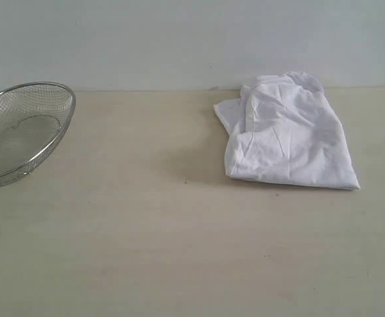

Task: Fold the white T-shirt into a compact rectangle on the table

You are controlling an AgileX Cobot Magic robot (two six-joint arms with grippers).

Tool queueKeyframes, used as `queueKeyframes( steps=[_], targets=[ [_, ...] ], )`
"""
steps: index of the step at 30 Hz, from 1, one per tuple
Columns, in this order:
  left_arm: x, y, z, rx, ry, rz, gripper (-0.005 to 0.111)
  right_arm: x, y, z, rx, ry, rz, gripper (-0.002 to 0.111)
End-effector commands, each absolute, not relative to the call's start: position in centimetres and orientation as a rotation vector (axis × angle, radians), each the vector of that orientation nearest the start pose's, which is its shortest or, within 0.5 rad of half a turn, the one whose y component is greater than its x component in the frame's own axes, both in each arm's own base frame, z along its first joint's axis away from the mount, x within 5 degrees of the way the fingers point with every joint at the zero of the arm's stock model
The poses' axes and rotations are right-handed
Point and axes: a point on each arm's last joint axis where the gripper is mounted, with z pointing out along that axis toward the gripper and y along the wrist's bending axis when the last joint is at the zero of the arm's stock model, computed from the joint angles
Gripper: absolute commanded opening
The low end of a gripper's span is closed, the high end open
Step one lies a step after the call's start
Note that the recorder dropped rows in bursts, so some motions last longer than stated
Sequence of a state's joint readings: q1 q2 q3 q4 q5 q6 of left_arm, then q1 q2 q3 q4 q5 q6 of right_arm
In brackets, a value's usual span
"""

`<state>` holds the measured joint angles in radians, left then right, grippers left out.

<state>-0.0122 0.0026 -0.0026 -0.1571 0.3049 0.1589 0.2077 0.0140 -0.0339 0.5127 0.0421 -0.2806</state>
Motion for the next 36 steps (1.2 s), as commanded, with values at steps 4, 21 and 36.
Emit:
queueKeyframes(
  steps=[4,21,36],
  targets=[
    [5.4,-0.5,18.6,0.043,1.783,-0.049,0.004,5.7,1.4,20.8,-0.082,1.549,0.279,0.0],
    [5.4,-0.5,18.6,0.043,1.786,-0.049,0.004,5.4,1.3,18.3,-0.154,1.829,0.195,0.0],
    [5.4,-0.5,18.6,0.043,1.786,-0.049,0.004,5.4,1.3,18.3,-0.142,1.825,0.209,0.0]
  ],
)
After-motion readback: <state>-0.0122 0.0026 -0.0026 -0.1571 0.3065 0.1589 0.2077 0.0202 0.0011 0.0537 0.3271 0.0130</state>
